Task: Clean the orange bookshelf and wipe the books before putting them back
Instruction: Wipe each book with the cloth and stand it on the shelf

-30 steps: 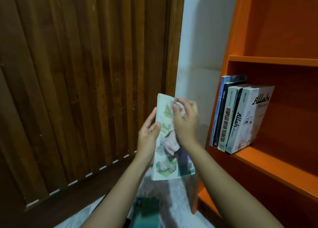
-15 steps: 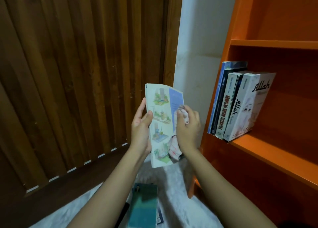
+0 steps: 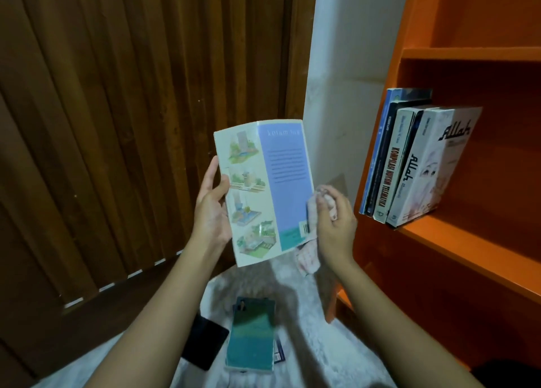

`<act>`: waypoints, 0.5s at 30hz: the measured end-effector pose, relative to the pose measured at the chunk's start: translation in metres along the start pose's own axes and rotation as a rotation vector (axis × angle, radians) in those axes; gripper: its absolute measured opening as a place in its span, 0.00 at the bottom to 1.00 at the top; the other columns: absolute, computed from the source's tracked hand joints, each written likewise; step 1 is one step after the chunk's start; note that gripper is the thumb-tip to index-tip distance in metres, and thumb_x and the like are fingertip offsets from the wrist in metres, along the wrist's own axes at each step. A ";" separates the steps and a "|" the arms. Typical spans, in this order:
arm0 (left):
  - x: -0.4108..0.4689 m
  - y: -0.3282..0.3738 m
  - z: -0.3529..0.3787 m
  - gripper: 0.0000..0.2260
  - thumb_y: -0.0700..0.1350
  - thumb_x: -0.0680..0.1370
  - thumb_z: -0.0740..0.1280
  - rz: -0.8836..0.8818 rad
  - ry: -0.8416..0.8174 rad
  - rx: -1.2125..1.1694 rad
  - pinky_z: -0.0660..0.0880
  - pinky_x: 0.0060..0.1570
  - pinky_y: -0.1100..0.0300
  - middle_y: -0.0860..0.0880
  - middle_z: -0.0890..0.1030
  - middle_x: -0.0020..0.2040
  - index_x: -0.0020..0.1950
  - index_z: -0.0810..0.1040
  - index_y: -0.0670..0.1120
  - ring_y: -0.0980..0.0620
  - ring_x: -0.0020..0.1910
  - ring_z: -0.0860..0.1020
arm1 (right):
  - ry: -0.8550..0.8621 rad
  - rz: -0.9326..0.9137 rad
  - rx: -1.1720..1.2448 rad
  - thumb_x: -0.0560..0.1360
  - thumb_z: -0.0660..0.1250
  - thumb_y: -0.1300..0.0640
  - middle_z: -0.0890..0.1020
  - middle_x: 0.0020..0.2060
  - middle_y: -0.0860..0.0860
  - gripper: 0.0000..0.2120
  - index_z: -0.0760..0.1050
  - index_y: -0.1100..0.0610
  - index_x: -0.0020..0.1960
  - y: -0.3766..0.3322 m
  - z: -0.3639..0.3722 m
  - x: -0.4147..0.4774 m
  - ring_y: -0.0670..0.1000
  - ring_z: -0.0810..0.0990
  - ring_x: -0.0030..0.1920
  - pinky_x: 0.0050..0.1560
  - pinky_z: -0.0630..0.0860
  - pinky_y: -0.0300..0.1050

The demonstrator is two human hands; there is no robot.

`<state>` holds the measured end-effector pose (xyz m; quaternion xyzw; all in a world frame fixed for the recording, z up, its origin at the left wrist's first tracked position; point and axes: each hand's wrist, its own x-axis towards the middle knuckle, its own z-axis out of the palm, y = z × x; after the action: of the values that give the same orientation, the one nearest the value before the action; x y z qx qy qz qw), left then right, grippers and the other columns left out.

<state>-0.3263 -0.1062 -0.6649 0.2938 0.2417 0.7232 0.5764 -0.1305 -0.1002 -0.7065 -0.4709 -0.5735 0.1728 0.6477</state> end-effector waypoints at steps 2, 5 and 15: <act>-0.003 0.001 -0.004 0.19 0.39 0.79 0.61 0.001 -0.028 0.018 0.81 0.41 0.51 0.47 0.82 0.57 0.67 0.70 0.56 0.49 0.50 0.82 | 0.014 0.089 0.157 0.79 0.62 0.55 0.80 0.51 0.47 0.07 0.75 0.52 0.55 -0.005 -0.008 0.015 0.34 0.77 0.46 0.43 0.72 0.28; -0.006 -0.001 -0.008 0.19 0.39 0.79 0.61 0.000 -0.041 0.058 0.80 0.35 0.56 0.49 0.83 0.54 0.66 0.71 0.57 0.51 0.46 0.83 | -0.049 0.167 0.296 0.79 0.62 0.53 0.79 0.57 0.51 0.11 0.74 0.52 0.60 -0.007 -0.016 0.032 0.48 0.78 0.56 0.55 0.75 0.45; 0.002 -0.012 -0.019 0.18 0.40 0.80 0.60 0.040 0.018 0.234 0.81 0.38 0.54 0.49 0.84 0.52 0.67 0.70 0.57 0.51 0.44 0.83 | -0.381 0.429 0.532 0.71 0.70 0.62 0.82 0.54 0.56 0.22 0.73 0.48 0.63 -0.018 -0.030 0.023 0.57 0.82 0.53 0.52 0.79 0.56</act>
<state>-0.3317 -0.1019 -0.6865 0.3575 0.3233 0.7041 0.5215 -0.1023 -0.1038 -0.6758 -0.3553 -0.5071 0.5313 0.5783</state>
